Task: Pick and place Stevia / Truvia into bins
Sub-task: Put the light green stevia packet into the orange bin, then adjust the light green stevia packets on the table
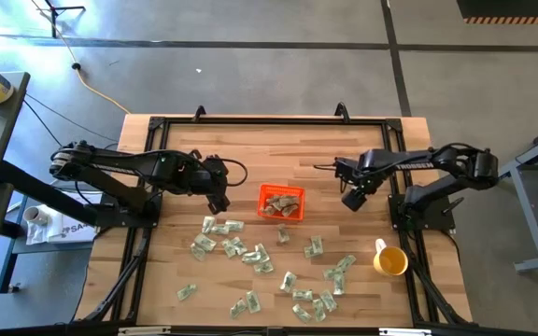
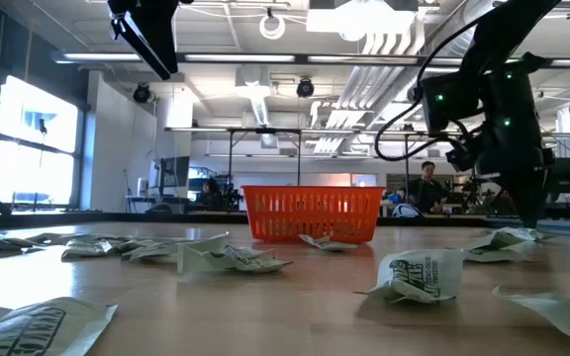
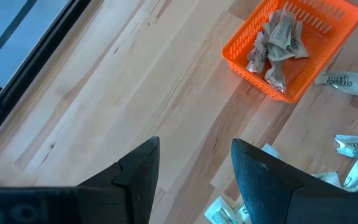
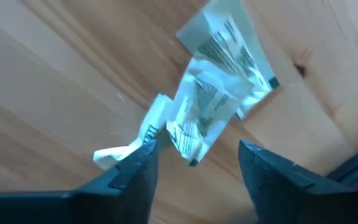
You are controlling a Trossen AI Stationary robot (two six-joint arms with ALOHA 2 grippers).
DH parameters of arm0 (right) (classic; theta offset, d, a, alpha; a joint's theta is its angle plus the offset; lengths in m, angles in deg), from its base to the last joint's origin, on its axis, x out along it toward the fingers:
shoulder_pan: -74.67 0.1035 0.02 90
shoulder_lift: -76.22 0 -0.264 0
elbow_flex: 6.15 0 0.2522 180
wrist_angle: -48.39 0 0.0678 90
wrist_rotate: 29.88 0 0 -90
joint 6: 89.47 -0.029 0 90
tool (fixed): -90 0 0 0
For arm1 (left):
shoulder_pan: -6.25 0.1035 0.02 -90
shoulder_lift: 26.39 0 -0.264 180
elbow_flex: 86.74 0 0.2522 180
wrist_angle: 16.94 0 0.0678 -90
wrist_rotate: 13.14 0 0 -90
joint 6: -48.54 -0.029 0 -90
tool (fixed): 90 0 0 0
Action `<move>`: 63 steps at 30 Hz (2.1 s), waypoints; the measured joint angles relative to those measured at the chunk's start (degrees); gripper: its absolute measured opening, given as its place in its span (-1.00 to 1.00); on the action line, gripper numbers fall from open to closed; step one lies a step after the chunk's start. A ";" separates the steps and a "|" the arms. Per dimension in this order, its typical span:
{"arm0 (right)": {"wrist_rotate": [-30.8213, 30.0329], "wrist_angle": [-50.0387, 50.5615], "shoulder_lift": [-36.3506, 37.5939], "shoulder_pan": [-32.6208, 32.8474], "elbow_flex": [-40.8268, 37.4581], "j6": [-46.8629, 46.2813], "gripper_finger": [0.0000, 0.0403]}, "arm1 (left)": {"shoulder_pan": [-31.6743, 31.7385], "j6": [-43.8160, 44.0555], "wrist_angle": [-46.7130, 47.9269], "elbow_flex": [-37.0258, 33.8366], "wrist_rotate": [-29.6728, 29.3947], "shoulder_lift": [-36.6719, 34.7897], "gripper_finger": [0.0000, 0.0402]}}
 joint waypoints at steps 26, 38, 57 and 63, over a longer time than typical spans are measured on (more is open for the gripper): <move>6.57 -0.11 -0.04 -4.22 0.04 0.14 -0.99 | 0.00 0.13 0.00 0.00 -0.13 0.00 0.16; -1.46 -0.06 0.92 0.63 0.09 1.26 -0.90 | -0.02 1.38 0.11 0.00 0.04 0.00 0.16; -0.97 -1.02 -4.28 -1.84 -0.02 -3.17 0.13 | -0.02 1.40 0.04 0.01 -0.02 0.00 0.16; 3.02 -5.26 -4.85 -2.10 -0.02 -6.82 -0.14 | -0.02 1.42 0.07 0.00 -0.04 0.00 0.16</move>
